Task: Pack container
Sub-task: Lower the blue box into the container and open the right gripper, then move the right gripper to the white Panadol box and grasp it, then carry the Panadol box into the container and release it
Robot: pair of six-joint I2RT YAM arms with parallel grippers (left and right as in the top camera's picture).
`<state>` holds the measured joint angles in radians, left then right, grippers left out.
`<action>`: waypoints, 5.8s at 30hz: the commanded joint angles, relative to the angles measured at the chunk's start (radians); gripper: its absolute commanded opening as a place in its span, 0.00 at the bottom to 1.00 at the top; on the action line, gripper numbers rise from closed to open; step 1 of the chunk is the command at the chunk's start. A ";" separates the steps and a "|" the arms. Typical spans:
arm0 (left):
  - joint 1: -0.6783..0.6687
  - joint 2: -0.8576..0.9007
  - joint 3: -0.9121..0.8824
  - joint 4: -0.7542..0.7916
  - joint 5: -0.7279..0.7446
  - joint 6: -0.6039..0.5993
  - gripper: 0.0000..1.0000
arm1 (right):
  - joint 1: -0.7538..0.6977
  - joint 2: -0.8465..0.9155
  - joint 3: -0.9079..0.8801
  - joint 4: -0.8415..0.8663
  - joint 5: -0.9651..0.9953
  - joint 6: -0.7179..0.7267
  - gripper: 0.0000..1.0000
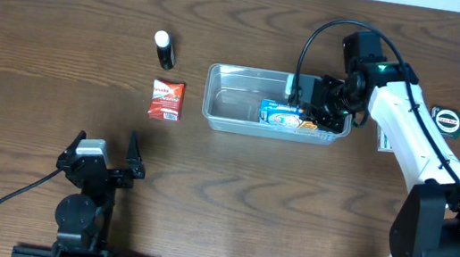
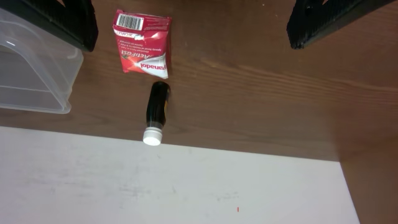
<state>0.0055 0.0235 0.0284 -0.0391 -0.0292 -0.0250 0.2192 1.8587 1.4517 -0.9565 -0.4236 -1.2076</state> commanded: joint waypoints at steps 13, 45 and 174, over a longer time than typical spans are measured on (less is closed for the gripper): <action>0.005 0.000 -0.024 -0.030 -0.008 0.010 0.98 | -0.004 0.000 -0.034 -0.010 -0.056 -0.066 0.17; 0.005 0.000 -0.024 -0.030 -0.008 0.010 0.98 | -0.011 0.000 -0.042 0.107 0.010 0.017 0.65; 0.005 0.000 -0.024 -0.030 -0.008 0.010 0.98 | -0.178 -0.261 -0.026 0.216 0.243 0.753 0.43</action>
<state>0.0055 0.0235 0.0284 -0.0391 -0.0292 -0.0250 -0.0231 1.6295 1.4147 -0.7387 -0.1265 -0.3740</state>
